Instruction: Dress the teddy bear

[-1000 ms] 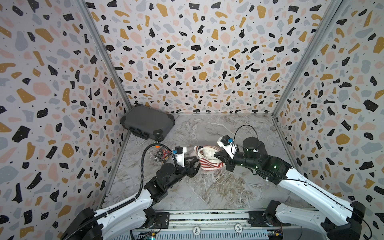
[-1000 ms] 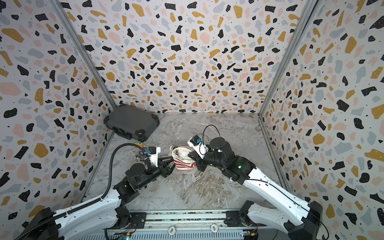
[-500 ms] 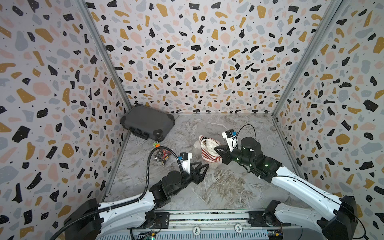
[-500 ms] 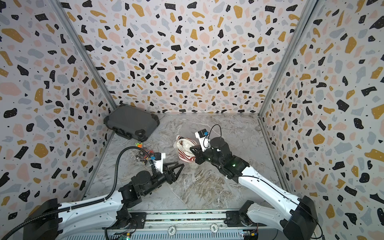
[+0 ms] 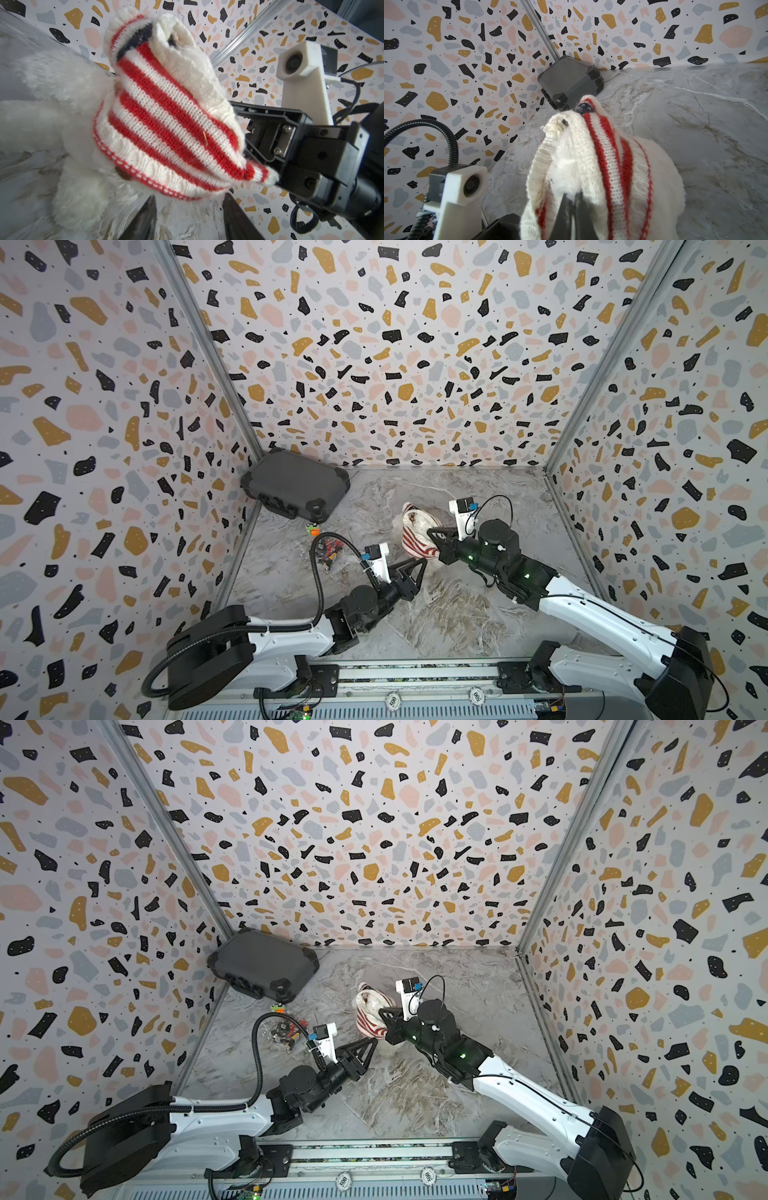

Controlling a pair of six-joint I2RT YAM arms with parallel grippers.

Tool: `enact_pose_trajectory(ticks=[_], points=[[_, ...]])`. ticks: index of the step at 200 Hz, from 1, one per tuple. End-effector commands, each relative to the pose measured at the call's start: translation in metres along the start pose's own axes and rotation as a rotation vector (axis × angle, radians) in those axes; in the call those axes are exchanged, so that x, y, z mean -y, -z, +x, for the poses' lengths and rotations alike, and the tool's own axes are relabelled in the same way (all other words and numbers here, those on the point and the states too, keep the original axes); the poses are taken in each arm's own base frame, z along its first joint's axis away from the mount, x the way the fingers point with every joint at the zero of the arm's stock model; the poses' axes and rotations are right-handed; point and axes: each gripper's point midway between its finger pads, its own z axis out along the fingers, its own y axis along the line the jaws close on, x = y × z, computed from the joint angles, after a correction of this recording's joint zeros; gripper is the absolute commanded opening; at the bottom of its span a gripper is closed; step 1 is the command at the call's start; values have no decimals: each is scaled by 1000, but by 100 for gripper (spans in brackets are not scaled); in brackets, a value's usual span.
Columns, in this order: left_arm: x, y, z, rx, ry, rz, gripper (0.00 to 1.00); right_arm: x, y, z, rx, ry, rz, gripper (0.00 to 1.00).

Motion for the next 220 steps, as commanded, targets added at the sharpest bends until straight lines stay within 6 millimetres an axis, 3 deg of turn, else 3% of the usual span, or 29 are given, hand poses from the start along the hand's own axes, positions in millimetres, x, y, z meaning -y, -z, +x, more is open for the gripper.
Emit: enact_pose_trajectory(ticks=[1, 50, 109, 143, 176, 220], points=[[25, -6, -25, 115, 145, 79, 50, -12, 10, -26, 105, -17, -26, 0], [30, -17, -16, 108, 213, 88, 46, -12, 9, -22, 112, -32, -34, 0], [28, -24, 2, 75, 258, 72, 32, -6, 13, -19, 128, -40, -12, 0], [25, -29, 10, 57, 259, 56, 13, -5, 14, -16, 127, -43, -8, 0], [24, -31, 21, 21, 256, 49, 4, -3, 16, -17, 136, -47, 2, 0], [2, -32, 53, -83, 205, -38, 0, -3, 21, -20, 149, -44, 9, 0]])
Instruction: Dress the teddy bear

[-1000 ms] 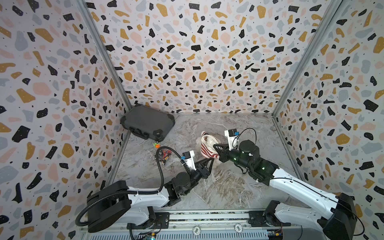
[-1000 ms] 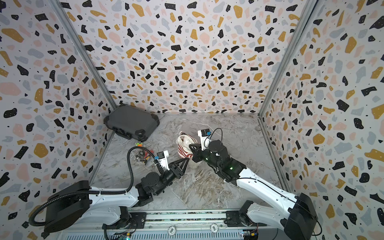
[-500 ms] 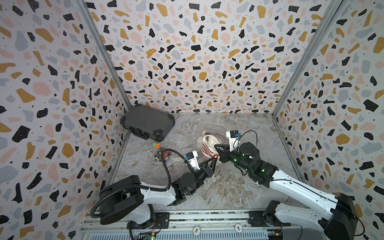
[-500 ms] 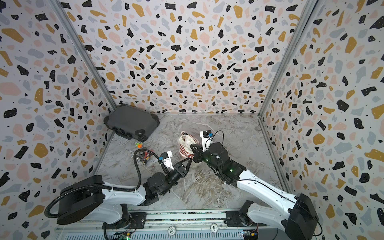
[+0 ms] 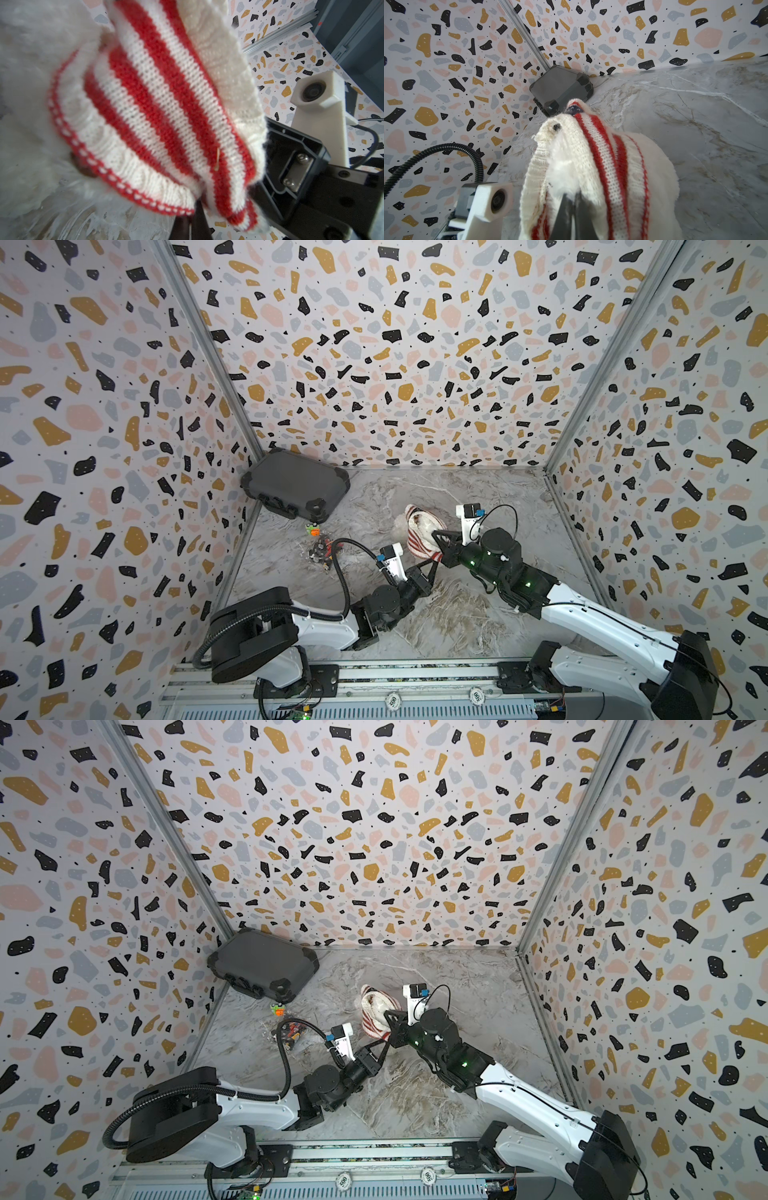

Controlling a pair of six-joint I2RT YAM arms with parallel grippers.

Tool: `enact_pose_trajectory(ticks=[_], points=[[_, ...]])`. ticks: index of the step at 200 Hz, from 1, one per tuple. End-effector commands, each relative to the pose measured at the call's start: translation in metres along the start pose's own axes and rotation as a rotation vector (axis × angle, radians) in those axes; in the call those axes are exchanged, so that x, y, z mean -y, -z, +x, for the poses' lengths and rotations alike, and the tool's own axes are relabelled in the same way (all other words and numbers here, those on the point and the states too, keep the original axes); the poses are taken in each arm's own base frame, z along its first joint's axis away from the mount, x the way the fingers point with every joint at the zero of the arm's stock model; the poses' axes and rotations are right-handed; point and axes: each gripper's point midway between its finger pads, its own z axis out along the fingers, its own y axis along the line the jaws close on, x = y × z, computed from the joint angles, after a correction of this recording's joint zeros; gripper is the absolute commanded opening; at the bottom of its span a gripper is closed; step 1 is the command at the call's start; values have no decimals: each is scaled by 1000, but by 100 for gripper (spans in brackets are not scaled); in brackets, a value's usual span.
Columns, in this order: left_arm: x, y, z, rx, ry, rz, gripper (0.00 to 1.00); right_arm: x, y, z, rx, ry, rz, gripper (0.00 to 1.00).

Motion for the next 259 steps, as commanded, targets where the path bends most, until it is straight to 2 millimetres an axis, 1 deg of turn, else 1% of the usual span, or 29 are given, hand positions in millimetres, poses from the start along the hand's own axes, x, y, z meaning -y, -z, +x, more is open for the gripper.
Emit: enact_pose_trajectory(ticks=[1, 20, 36, 63, 89, 104, 118, 131, 143, 153, 157, 162, 179, 188, 205, 229, 240, 259], points=[[-13, -3, 18, -63, -29, -47, 0, -15, 13, -26, 89, -10, -43, 0], [-24, -1, 27, -98, -31, -61, 0, -13, 13, -25, 91, -8, -32, 0], [-24, 2, 33, -120, -28, -42, 1, -12, 13, -24, 87, -8, -28, 0], [-13, 1, 41, -150, -56, -8, 3, -14, 14, -24, 89, -10, -29, 0], [2, -1, 42, -153, -65, 40, 12, -15, 16, -23, 96, -12, -20, 0], [10, 1, 39, -135, -61, 72, 14, -16, 17, -22, 97, -15, -18, 0], [14, 2, 36, -127, -62, 89, 13, -18, 18, -21, 101, -19, -20, 0], [17, 2, 35, -122, -61, 95, 10, -19, 18, -21, 102, -20, -23, 0], [17, 3, 35, -117, -59, 102, 5, -20, 19, -20, 102, -21, -25, 0], [17, 4, 33, -108, -48, 113, 4, -21, 20, -20, 101, -21, -26, 0], [18, 6, 32, -102, -43, 121, 6, -20, 20, -19, 100, -21, -25, 0], [20, 8, 31, -97, -36, 139, 11, -20, 21, -19, 101, -21, -24, 0], [27, 21, 23, -61, -8, 198, 35, -20, 23, -21, 108, -23, -22, 0], [28, 28, 21, -53, 0, 221, 41, -20, 24, -21, 110, -23, -22, 0], [29, 35, 18, -48, 15, 239, 42, -19, 25, -21, 112, -22, -19, 0], [30, 36, 14, -27, 40, 242, 40, -20, 25, -20, 112, -26, -22, 0], [34, 37, 11, -10, 53, 261, 38, -20, 24, -19, 110, -27, -21, 0], [45, 36, 7, 6, 63, 300, 38, -20, 25, -18, 111, -32, -22, 0]])
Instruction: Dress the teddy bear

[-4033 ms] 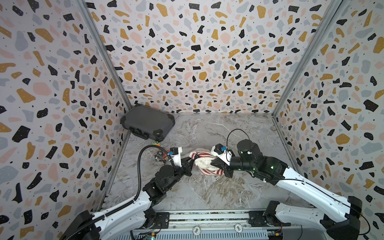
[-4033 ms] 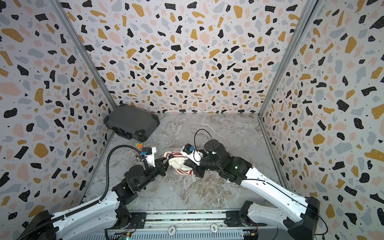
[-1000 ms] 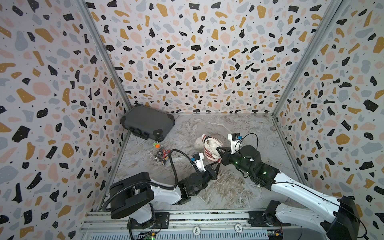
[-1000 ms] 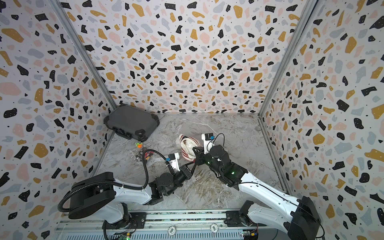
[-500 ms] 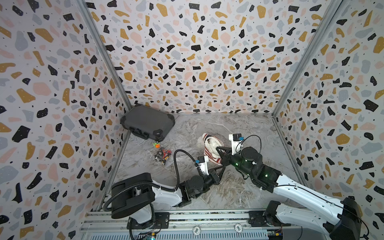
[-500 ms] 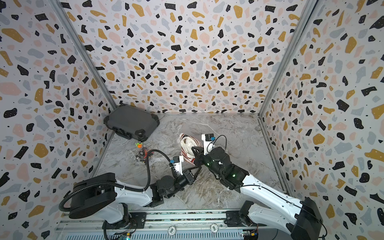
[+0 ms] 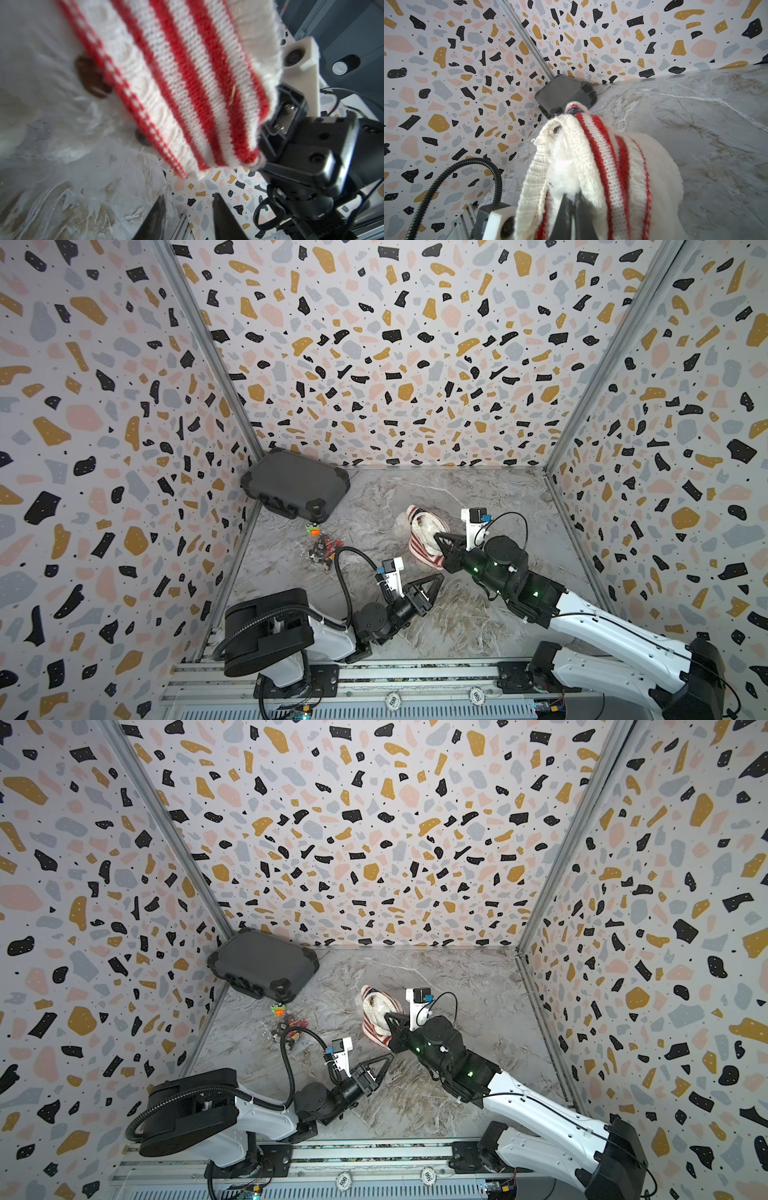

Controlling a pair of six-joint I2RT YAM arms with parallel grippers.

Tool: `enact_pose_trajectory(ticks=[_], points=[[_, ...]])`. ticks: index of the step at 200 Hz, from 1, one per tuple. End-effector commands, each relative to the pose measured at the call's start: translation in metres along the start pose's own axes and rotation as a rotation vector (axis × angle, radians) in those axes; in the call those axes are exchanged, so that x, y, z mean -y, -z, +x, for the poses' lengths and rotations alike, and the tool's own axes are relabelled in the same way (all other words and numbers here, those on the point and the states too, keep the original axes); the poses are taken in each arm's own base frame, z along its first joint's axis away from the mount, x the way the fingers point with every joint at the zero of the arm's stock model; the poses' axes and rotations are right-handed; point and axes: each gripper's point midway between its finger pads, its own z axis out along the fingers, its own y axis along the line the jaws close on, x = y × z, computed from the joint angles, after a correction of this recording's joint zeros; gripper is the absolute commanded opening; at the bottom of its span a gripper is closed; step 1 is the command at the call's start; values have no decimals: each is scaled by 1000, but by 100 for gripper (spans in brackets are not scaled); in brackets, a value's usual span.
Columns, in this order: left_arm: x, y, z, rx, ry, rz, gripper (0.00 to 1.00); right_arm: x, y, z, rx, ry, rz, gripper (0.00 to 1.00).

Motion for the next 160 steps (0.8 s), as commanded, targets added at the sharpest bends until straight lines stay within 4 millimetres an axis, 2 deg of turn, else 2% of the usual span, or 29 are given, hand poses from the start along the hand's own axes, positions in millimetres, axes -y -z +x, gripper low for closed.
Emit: enact_pose_trajectory(ticks=[1, 25, 66, 92, 110, 135, 160], points=[[29, -1, -16, 74, 38, 113, 38, -8, 7, -14, 57, -22, -27, 0], [28, -2, -20, 98, 54, 102, 36, -10, 6, -14, 57, -21, -31, 0], [11, -9, -24, 138, 87, 15, 33, -11, 5, -13, 55, -23, -36, 0], [14, -16, -25, 154, 94, 19, 33, -11, 6, -12, 56, -26, -37, 0], [14, -21, -24, 155, 99, 9, 33, -11, 6, -12, 57, -26, -36, 0], [1, -23, -19, 145, 114, -40, 32, -10, 6, -12, 58, -26, -34, 0], [-6, -25, -13, 140, 146, -49, 26, -11, 6, -12, 59, -27, -37, 0]])
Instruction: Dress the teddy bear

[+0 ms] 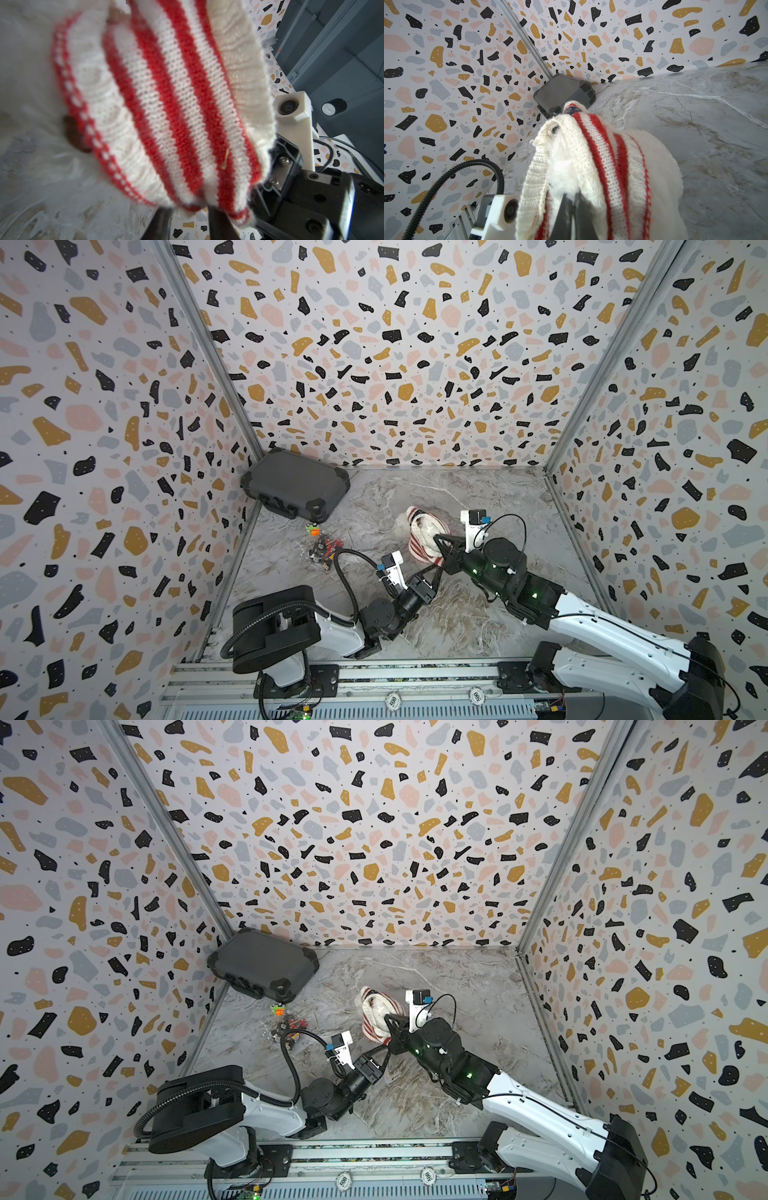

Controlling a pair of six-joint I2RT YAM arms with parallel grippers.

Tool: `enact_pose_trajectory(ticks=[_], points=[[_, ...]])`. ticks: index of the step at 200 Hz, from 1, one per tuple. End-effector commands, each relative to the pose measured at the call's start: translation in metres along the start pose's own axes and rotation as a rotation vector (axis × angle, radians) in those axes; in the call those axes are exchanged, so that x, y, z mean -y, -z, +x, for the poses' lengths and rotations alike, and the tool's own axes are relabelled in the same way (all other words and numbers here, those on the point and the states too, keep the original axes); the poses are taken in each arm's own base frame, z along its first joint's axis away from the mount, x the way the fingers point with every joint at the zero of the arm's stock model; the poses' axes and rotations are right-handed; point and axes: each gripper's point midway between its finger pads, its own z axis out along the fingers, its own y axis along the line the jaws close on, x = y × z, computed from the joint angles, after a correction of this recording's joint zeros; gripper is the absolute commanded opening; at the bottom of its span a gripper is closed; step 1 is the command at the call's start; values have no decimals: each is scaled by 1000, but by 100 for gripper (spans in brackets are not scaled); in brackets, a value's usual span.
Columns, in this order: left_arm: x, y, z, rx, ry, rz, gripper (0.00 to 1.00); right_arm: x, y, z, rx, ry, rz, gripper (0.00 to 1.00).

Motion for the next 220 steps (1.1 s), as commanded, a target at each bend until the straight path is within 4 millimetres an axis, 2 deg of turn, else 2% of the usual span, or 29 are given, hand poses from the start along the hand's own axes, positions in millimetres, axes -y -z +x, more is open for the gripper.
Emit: enact_pose_trajectory(ticks=[1, 31, 63, 112, 128, 165, 220], points=[[-2, -5, 1, 21, 42, 0, 25, -10, 6, -16, 64, -23, -35, 0], [-1, -10, 5, 14, 53, 13, 9, -9, 5, -13, 55, -24, -35, 0], [-1, -12, 8, 1, 43, 19, 0, -8, 6, -13, 56, -26, -32, 0], [4, -13, 9, -11, 5, 20, 0, -4, 8, -12, 55, -35, -15, 0], [5, -18, 17, -48, -25, 13, 0, -2, 9, -10, 56, -40, -10, 0], [-21, -23, 43, -150, -89, -85, 0, -3, 11, -13, 63, -40, -6, 0], [-54, -21, 52, -184, -169, -206, 0, -2, 12, -13, 56, -44, 6, 0]])
